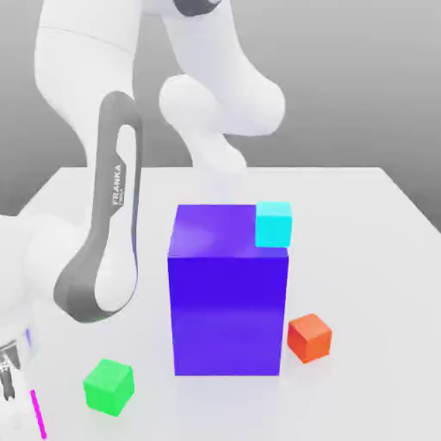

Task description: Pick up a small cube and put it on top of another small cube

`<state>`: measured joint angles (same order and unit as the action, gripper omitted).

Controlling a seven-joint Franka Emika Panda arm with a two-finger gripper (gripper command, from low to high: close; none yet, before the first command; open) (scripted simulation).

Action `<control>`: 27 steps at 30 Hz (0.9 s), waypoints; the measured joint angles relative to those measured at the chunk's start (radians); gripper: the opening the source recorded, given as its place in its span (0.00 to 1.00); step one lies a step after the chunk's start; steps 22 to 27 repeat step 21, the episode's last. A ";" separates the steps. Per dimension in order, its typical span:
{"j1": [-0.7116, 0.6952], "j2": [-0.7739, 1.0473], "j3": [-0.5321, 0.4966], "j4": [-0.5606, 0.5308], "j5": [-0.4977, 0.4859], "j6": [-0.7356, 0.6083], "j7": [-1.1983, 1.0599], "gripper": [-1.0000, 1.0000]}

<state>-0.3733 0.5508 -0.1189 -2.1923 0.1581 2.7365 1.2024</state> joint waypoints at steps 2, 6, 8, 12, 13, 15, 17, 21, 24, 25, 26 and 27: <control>0.009 -0.055 -0.013 -0.013 -0.013 -0.042 0.010 0.00; 0.040 -0.195 -0.025 -0.084 -0.043 -0.110 0.040 0.00; 0.063 -0.269 -0.020 -0.152 -0.057 -0.114 0.062 0.00; 0.109 -0.414 -0.007 -0.294 -0.106 -0.114 0.122 0.00; 0.119 -0.451 -0.002 -0.330 -0.124 -0.114 0.141 0.00; 0.127 -0.433 0.003 -0.354 -0.125 -0.072 0.147 0.00; 0.126 -0.374 0.009 -0.357 -0.109 -0.010 0.137 0.00; 0.121 -0.314 0.018 -0.356 -0.091 0.047 0.124 1.00; 0.121 -0.314 0.018 -0.356 -0.091 0.047 0.124 1.00; 0.121 -0.314 0.018 -0.356 -0.091 0.047 0.124 1.00; 0.121 -0.314 0.018 -0.356 -0.091 0.047 0.124 1.00; 0.121 -0.314 0.018 -0.356 -0.091 0.047 0.124 1.00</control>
